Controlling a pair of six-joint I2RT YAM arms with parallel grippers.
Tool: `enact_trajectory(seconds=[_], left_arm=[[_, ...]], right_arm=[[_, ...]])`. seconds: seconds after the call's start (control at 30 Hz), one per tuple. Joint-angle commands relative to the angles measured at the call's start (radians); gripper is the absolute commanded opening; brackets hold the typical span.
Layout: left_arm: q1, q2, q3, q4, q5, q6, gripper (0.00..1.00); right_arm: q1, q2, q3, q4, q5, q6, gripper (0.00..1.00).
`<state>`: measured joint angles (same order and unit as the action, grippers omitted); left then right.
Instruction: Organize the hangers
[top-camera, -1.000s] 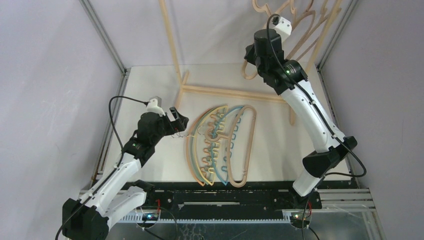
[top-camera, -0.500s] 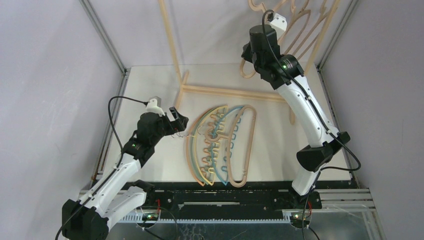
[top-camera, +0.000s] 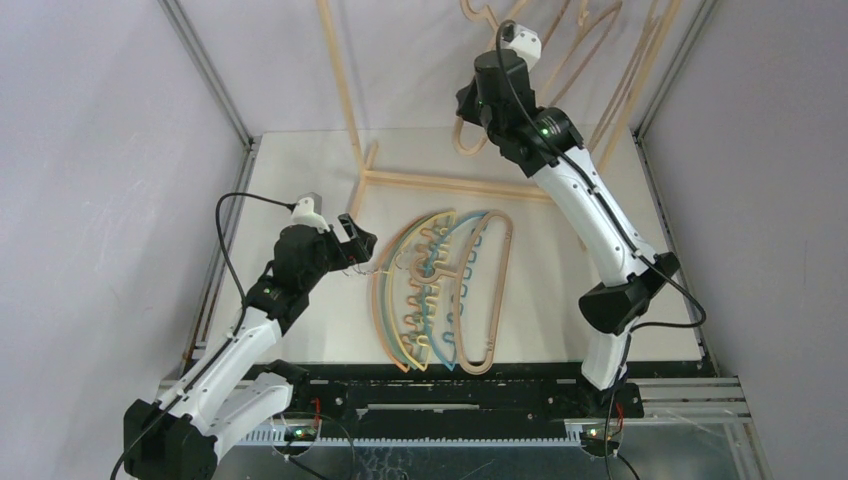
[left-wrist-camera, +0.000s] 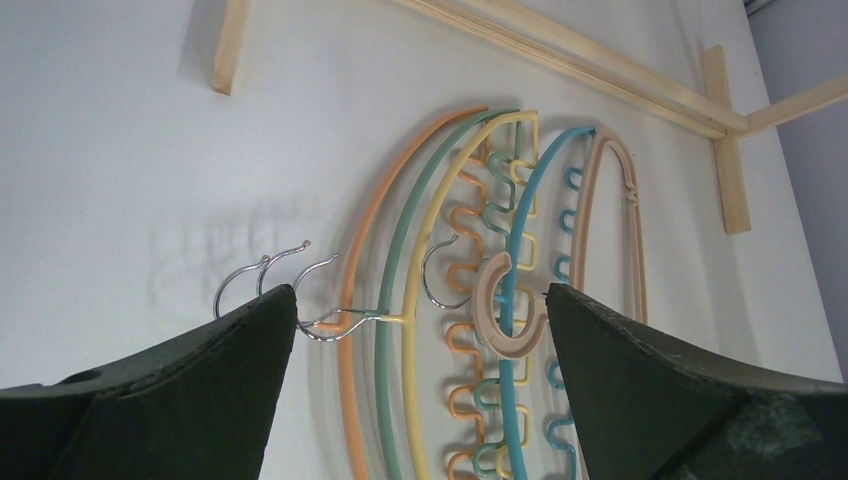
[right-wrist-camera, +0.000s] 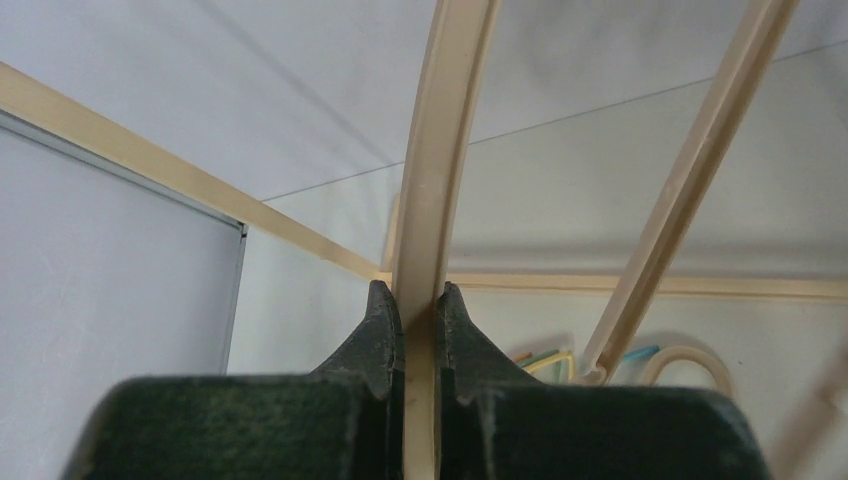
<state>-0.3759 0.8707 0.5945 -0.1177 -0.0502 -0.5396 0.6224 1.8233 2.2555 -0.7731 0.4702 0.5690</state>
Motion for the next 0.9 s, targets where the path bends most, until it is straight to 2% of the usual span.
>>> enact_trajectory(seconds=[0.0, 0.27, 0.63, 0.87], left_arm=[[-0.006, -0.022, -0.001, 0.027, -0.014, 0.016, 1.0], [-0.006, -0.018, -0.002, 0.025, -0.018, 0.019, 1.0], [-0.006, 0.013, 0.004, 0.033, -0.014, 0.021, 0.99], [-0.006, 0.008, 0.002, 0.029, -0.014, 0.023, 0.99]], right_arm=[[0.007, 0.037, 0.079, 0.073, -0.023, -0.037, 0.0], [0.013, 0.094, 0.133, 0.108, 0.014, -0.092, 0.0], [0.025, 0.094, 0.144, 0.087, 0.229, -0.236, 0.0], [-0.009, 0.083, 0.143, 0.053, 0.23, -0.173, 0.0]])
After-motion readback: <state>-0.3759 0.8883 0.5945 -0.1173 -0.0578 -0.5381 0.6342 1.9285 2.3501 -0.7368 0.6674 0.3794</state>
